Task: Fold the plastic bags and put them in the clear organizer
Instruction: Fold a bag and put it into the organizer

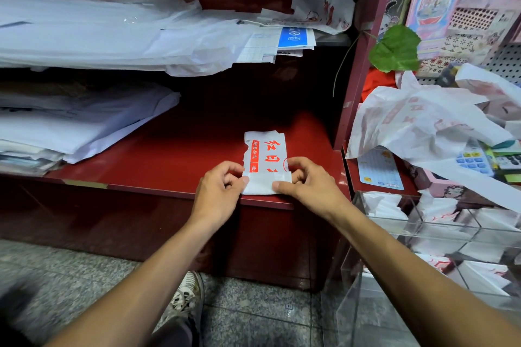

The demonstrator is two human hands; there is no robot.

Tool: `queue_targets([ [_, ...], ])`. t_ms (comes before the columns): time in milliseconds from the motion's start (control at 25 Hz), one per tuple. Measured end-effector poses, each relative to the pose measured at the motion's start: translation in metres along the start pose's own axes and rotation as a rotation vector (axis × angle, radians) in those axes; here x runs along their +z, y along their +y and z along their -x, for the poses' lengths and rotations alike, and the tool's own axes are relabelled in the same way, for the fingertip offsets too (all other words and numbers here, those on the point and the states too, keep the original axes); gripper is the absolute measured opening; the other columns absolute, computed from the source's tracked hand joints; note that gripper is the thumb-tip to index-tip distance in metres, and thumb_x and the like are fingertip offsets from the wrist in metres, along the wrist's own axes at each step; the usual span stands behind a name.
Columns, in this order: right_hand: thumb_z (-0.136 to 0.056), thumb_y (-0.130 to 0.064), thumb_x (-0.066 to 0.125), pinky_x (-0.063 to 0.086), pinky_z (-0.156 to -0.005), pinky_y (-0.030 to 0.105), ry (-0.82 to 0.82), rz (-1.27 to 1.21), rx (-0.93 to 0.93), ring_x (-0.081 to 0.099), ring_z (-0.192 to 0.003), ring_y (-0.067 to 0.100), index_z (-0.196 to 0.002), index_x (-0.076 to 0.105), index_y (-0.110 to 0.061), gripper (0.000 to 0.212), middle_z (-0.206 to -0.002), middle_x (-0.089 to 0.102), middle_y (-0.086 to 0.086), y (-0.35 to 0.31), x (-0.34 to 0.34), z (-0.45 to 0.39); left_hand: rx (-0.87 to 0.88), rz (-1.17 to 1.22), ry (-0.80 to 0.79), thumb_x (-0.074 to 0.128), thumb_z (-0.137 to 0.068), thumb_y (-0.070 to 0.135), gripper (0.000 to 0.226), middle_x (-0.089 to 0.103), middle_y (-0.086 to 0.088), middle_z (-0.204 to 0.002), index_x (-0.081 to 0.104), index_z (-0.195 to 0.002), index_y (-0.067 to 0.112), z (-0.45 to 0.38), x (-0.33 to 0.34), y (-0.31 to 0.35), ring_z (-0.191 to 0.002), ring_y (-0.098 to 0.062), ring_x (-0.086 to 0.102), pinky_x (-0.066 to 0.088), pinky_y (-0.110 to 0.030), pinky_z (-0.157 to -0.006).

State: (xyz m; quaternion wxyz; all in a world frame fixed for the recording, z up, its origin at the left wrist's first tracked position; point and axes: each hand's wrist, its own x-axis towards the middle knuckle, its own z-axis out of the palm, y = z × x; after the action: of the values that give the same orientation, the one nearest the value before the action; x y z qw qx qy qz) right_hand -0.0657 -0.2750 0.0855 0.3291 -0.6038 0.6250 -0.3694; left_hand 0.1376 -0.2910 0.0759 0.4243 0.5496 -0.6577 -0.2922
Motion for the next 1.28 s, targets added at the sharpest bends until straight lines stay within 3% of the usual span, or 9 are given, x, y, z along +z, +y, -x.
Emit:
queue_targets([
  [120, -0.083, -0.047, 0.072, 0.033, -0.104, 0.04, -0.051, 0.188, 0.029, 0.06, -0.093, 0.009, -0.118, 0.062, -0.029, 0.04, -0.092, 0.067, -0.011, -0.005, -0.005, 0.002, 0.0, 0.016, -0.047, 0.067, -0.091, 0.018, 0.007, 0.056, 0.005, -0.052, 0.067, -0.097, 0.021, 0.001, -0.003, 0.001, -0.055, -0.008, 0.045, 0.043, -0.025, -0.068],
  [240, -0.086, -0.048, 0.069, 0.032, -0.104, 0.041, -0.004, 0.177, -0.026, 0.057, -0.091, 0.006, -0.104, 0.06, -0.032, 0.026, -0.095, 0.064, -0.011, -0.005, -0.001, 0.002, 0.006, 0.022, -0.038, 0.069, -0.09, 0.017, 0.006, 0.058, -0.005, -0.055, 0.066, -0.094, 0.02, 0.002, -0.002, 0.001, -0.053, -0.009, 0.043, 0.04, -0.026, -0.062],
  [320, -0.075, -0.051, 0.077, 0.035, -0.105, 0.043, -0.008, 0.055, -0.017, 0.057, -0.092, 0.005, -0.122, 0.051, -0.037, 0.055, -0.097, 0.063, -0.015, -0.003, 0.0, 0.001, -0.009, 0.07, -0.081, 0.075, -0.085, 0.022, 0.017, 0.065, -0.007, -0.062, 0.066, -0.099, 0.022, 0.003, -0.003, 0.002, -0.056, -0.008, 0.047, 0.041, -0.026, -0.065],
  [440, -0.061, -0.041, 0.084, 0.034, -0.109, 0.047, -0.153, 0.027, -0.028, 0.058, -0.099, 0.009, -0.145, 0.034, -0.04, 0.097, -0.096, 0.065, -0.016, 0.007, -0.009, -0.002, 0.01, 0.029, -0.261, 0.086, -0.068, 0.033, 0.036, 0.071, 0.011, -0.075, 0.07, -0.1, 0.034, 0.0, -0.01, -0.003, -0.071, -0.004, 0.056, 0.045, -0.027, -0.081],
  [560, -0.065, -0.031, 0.086, 0.034, -0.109, 0.051, -0.237, 0.177, -0.181, 0.056, -0.108, 0.009, -0.118, 0.062, -0.046, 0.06, -0.1, 0.063, -0.022, 0.022, -0.018, -0.004, 0.148, -0.087, -0.325, 0.087, -0.067, 0.029, 0.025, 0.072, 0.019, -0.091, 0.076, -0.085, 0.042, -0.001, -0.015, -0.012, -0.09, -0.003, 0.066, 0.047, -0.042, -0.095],
  [640, -0.071, -0.033, 0.085, 0.036, -0.107, 0.051, -0.227, 0.225, -0.258, 0.054, -0.114, 0.01, -0.11, 0.067, -0.045, 0.045, -0.112, 0.06, -0.024, 0.027, -0.019, -0.002, 0.255, -0.164, -0.306, 0.08, -0.07, 0.035, 0.022, 0.068, 0.023, -0.098, 0.073, -0.083, 0.05, 0.002, -0.014, -0.014, -0.096, -0.007, 0.064, 0.041, -0.054, -0.1],
  [840, -0.08, -0.043, 0.077, 0.031, -0.101, 0.036, -0.141, 0.442, -0.386, 0.043, -0.122, 0.011, -0.151, 0.02, -0.043, 0.092, -0.15, 0.031, -0.014, 0.018, -0.017, 0.012, 0.319, -0.207, -0.256, 0.079, -0.079, 0.024, 0.04, 0.064, 0.029, -0.106, 0.067, -0.092, 0.059, 0.007, -0.013, -0.016, -0.099, -0.01, 0.059, 0.041, -0.055, -0.094],
  [1040, -0.088, -0.047, 0.066, 0.03, -0.088, 0.033, -0.138, 0.592, -0.485, 0.043, -0.109, 0.012, -0.126, 0.062, -0.047, 0.038, -0.132, 0.055, -0.022, 0.025, -0.016, 0.01, 0.309, -0.18, -0.22, 0.081, -0.079, 0.018, 0.032, 0.065, 0.023, -0.102, 0.073, -0.097, 0.043, 0.006, -0.012, -0.021, -0.1, -0.011, 0.06, 0.043, -0.054, -0.095],
  [1280, -0.087, -0.048, 0.067, 0.039, -0.092, 0.037, -0.104, 0.397, -0.456, 0.052, -0.104, 0.011, -0.107, 0.073, -0.041, 0.023, -0.116, 0.066, -0.024, 0.029, -0.013, 0.009, 0.307, -0.121, -0.212, 0.08, -0.08, 0.015, 0.018, 0.071, 0.019, -0.09, 0.079, -0.089, 0.031, 0.001, -0.017, -0.02, -0.091, -0.006, 0.066, 0.048, -0.038, -0.092],
])
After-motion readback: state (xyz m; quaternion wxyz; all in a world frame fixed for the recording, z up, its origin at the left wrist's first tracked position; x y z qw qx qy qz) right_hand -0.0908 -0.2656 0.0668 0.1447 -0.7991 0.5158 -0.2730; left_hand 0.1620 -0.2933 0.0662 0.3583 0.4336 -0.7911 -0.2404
